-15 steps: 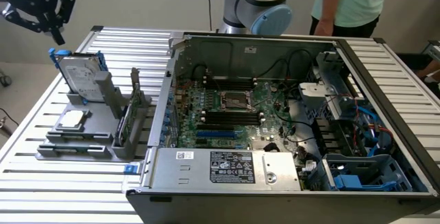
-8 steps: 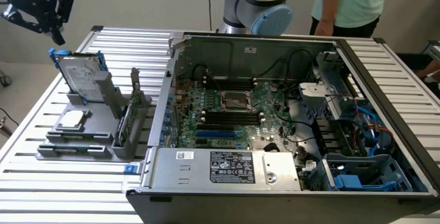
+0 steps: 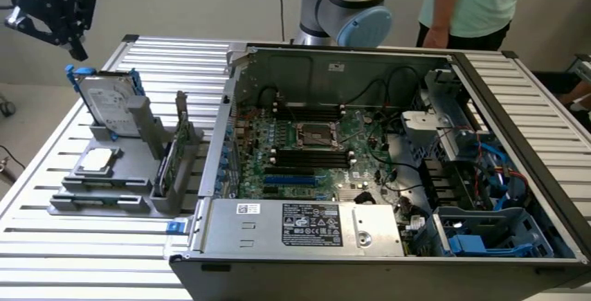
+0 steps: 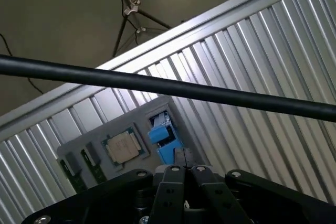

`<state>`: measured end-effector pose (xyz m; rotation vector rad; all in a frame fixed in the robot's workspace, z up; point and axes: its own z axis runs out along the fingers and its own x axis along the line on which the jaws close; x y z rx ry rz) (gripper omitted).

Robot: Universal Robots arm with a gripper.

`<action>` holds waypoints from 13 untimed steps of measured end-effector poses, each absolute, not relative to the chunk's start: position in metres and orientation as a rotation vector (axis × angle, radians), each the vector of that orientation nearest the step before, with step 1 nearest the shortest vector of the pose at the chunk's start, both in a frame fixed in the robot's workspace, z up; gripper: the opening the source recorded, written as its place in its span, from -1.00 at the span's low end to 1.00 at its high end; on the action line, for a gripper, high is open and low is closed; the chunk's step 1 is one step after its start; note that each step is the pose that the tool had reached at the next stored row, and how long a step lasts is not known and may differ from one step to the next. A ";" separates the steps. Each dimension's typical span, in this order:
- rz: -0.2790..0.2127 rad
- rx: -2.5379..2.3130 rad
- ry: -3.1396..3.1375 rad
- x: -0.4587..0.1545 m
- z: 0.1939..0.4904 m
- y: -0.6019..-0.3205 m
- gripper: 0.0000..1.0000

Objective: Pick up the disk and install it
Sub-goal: 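Pick up the disk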

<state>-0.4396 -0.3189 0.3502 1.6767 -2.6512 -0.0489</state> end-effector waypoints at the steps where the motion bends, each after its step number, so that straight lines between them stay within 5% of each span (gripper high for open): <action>1: -0.048 1.700 -2.636 -0.440 0.350 -0.319 -0.79; 13: -0.036 1.976 -2.433 -0.440 0.350 -0.319 -0.79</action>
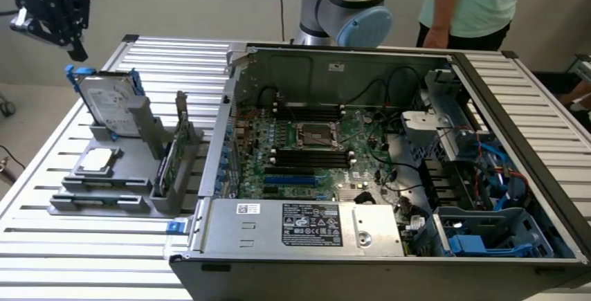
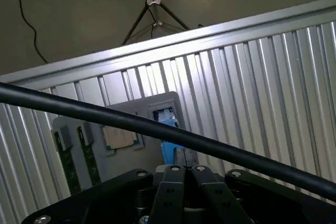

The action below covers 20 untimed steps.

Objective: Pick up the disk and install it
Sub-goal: 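Pick up the disk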

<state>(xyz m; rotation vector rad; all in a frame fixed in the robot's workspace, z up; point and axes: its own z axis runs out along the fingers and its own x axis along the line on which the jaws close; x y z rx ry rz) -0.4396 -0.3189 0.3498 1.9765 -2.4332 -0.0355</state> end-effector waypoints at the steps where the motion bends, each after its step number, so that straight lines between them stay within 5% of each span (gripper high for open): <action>1: -0.034 1.998 -2.415 -0.440 0.350 -0.319 -0.79; 16: 0.001 2.284 -2.145 -0.440 0.349 -0.319 -0.79; 20: 0.004 2.283 -2.144 -0.440 0.349 -0.319 -0.52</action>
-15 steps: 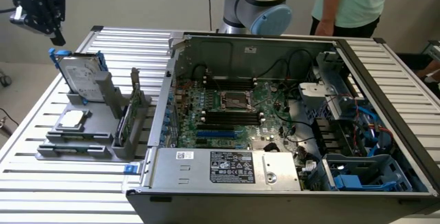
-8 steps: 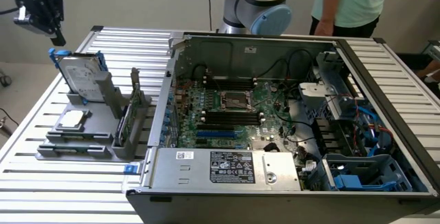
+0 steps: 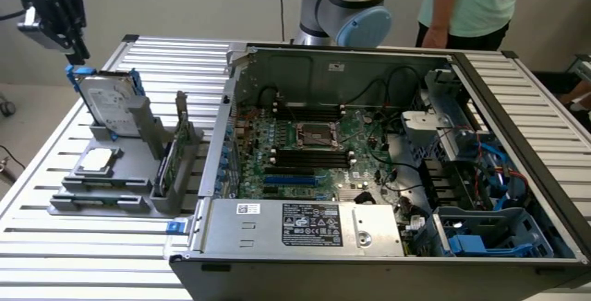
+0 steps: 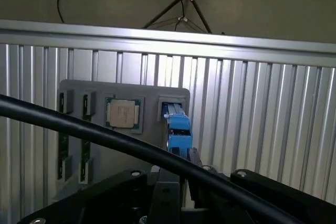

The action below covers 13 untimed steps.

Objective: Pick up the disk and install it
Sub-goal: 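Pick up the disk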

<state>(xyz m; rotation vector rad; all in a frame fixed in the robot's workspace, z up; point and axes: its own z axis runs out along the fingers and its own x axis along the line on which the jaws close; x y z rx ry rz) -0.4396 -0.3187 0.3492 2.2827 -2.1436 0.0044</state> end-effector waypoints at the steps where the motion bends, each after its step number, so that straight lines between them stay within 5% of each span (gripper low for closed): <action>1: 0.004 2.282 -2.144 -0.440 0.349 -0.319 -0.40; 9: 0.006 2.244 -2.182 -0.440 0.338 -0.319 0.19; 13: 0.007 2.206 -2.219 -0.440 0.331 -0.319 0.19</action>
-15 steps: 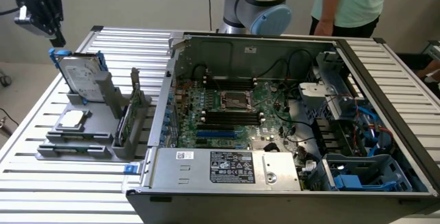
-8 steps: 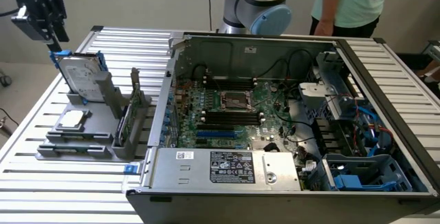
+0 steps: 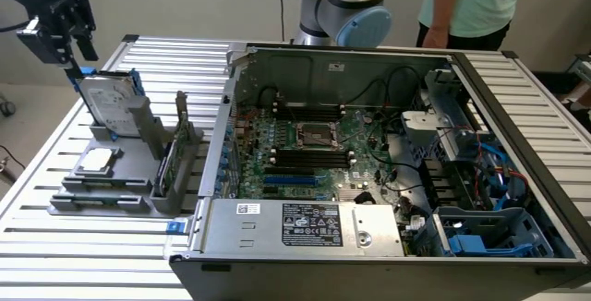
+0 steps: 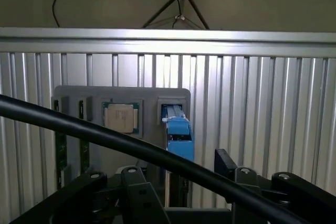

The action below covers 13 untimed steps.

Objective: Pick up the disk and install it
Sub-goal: 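Pick up the disk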

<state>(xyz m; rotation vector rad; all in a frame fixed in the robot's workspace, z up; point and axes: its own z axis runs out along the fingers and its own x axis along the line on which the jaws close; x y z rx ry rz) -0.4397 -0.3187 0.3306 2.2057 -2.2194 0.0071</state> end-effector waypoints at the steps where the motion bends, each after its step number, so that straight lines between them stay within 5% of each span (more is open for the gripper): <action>1: 0.007 2.195 -2.230 -0.440 0.329 -0.319 0.19; 13: 0.007 2.148 -2.275 -0.440 0.307 -0.319 0.19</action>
